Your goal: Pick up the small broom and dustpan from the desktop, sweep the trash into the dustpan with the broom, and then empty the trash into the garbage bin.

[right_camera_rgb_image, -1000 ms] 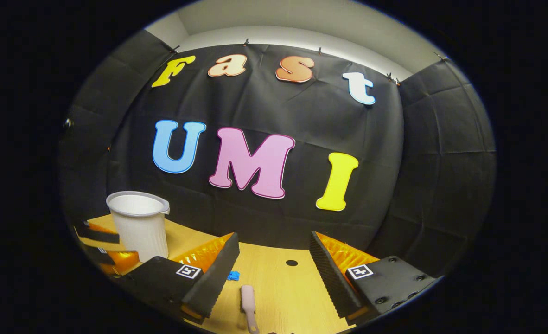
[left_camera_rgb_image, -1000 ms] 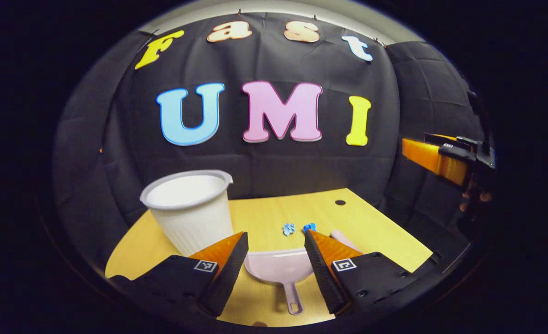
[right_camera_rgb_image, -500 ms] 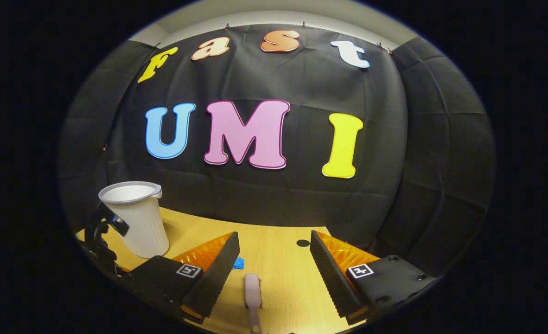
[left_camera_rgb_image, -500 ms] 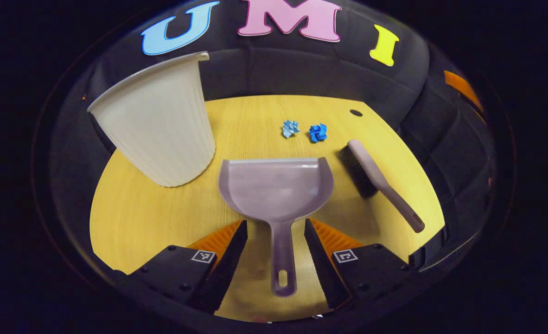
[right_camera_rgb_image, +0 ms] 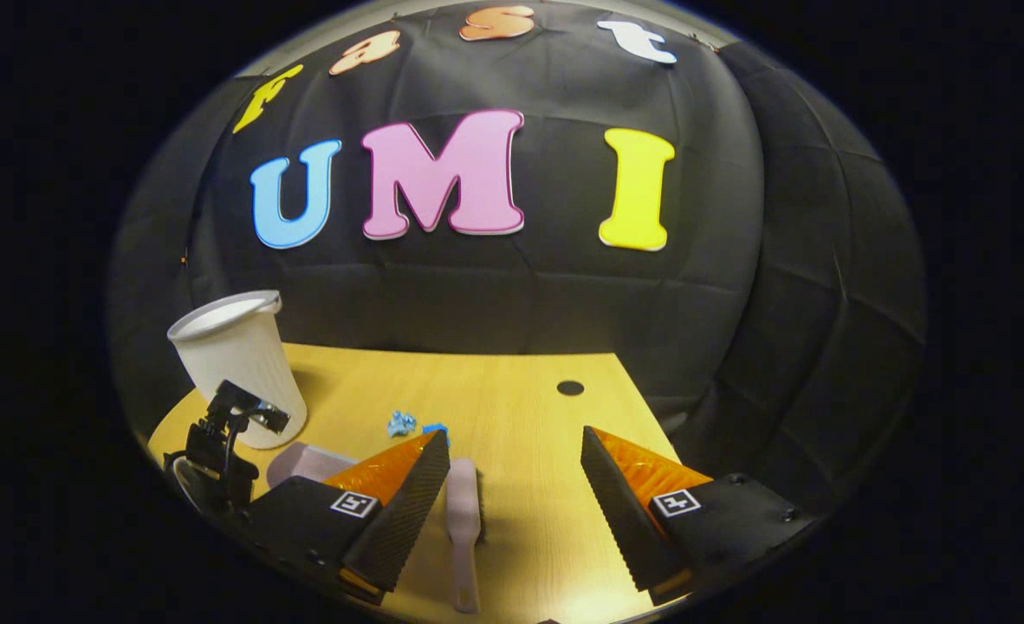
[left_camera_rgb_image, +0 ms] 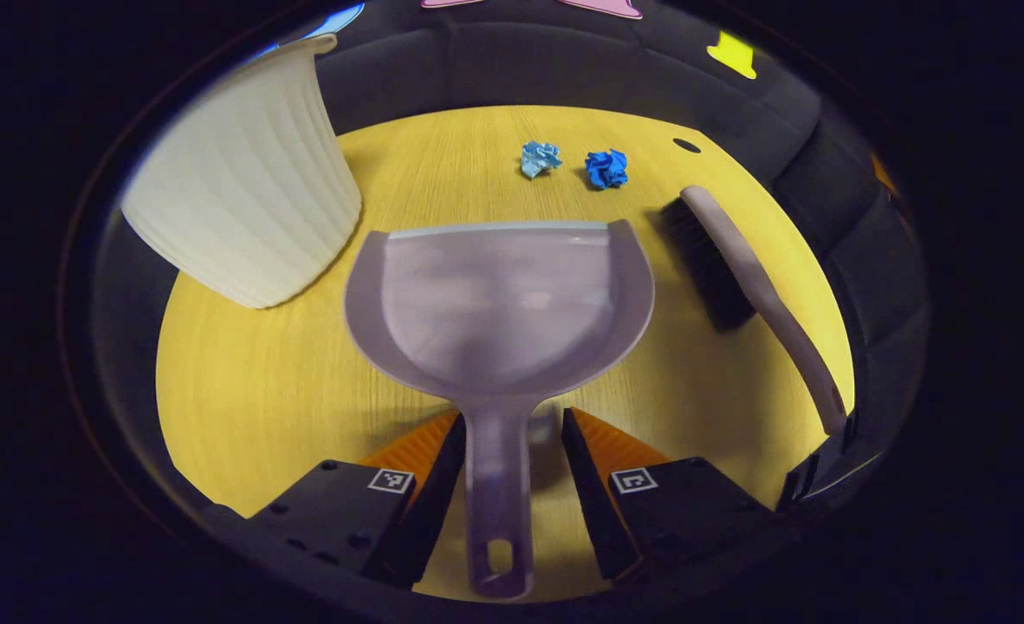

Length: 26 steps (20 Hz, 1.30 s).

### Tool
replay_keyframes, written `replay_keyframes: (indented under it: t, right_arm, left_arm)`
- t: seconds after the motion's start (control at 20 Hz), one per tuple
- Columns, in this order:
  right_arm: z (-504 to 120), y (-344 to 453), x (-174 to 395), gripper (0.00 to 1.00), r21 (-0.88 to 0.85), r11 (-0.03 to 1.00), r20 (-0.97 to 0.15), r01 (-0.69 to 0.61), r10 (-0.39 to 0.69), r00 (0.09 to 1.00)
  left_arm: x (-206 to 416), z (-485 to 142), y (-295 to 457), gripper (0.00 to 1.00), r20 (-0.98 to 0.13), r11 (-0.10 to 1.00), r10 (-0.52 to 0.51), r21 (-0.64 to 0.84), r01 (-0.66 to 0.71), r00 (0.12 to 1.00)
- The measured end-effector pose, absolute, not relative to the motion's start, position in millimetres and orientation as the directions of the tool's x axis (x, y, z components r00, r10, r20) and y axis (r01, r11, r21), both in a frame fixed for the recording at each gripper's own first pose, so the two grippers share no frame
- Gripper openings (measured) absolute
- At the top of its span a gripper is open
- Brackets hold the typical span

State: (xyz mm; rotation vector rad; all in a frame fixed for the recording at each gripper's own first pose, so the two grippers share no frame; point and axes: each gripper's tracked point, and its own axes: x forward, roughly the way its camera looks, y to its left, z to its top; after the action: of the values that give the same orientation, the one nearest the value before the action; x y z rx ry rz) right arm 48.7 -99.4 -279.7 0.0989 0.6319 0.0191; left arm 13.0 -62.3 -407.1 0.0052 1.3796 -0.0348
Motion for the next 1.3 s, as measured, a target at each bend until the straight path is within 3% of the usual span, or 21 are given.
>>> replay_keyframes:
  t: [0.25,0.4,0.55,0.65,1.05,1.15,1.2,1.25,1.3]
  right_arm:
    - [-317.2,-81.2,29.7,0.96,0.118,0.993,-0.693,-0.011,0.090,0.715]
    - [-346.7,-57.8,1.8,0.99,0.136,0.989,-0.784,-0.058,0.144,0.604]
    - [-369.1,-46.7,-11.0,0.96,0.081,0.988,-0.847,-0.130,0.137,0.514]
    - [-386.1,-42.8,-19.9,0.99,0.070,0.985,-0.890,-0.158,0.133,0.436]
    - [-431.3,-54.9,-56.6,0.96,0.092,0.994,-0.995,-0.058,0.093,0.031]
    - [-442.7,-61.1,-59.3,0.95,0.071,0.996,-0.997,-0.049,0.071,-0.014]
    - [-446.4,-64.9,-57.6,0.99,0.054,0.996,-0.998,-0.066,0.053,-0.015]
    - [-448.7,-67.8,-54.8,0.89,0.035,0.996,-0.999,-0.077,0.035,-0.007]
    - [-448.8,-66.2,-52.5,0.90,0.037,0.996,-0.999,-0.078,0.036,-0.012]
  left_arm:
    - [25.0,-408.6,-61.1,0.43,-0.984,0.999,-0.014,-0.008,0.033,0.176]
    - [22.7,-409.2,-58.6,0.32,-0.986,1.000,-0.016,-0.013,0.022,0.169]
    - [17.6,-407.7,-55.5,0.31,-0.990,1.000,-0.012,-0.010,0.018,0.144]
    - [18.2,-407.3,-54.1,0.31,-0.986,1.000,-0.019,-0.016,0.017,0.163]
    - [2.7,-417.8,-51.4,0.29,-0.982,0.997,-0.051,-0.062,-0.051,0.182]
    - [0.5,-417.8,-56.2,0.31,-0.978,0.992,-0.070,-0.088,-0.086,0.196]
    - [-1.1,-417.2,-55.6,0.31,-0.976,0.990,-0.079,-0.101,-0.098,0.203]
    - [-0.3,-416.2,-55.3,0.31,-0.974,0.989,-0.083,-0.107,-0.104,0.209]
    - [-4.7,-413.5,-54.5,0.31,-0.974,0.989,-0.087,-0.110,-0.104,0.209]
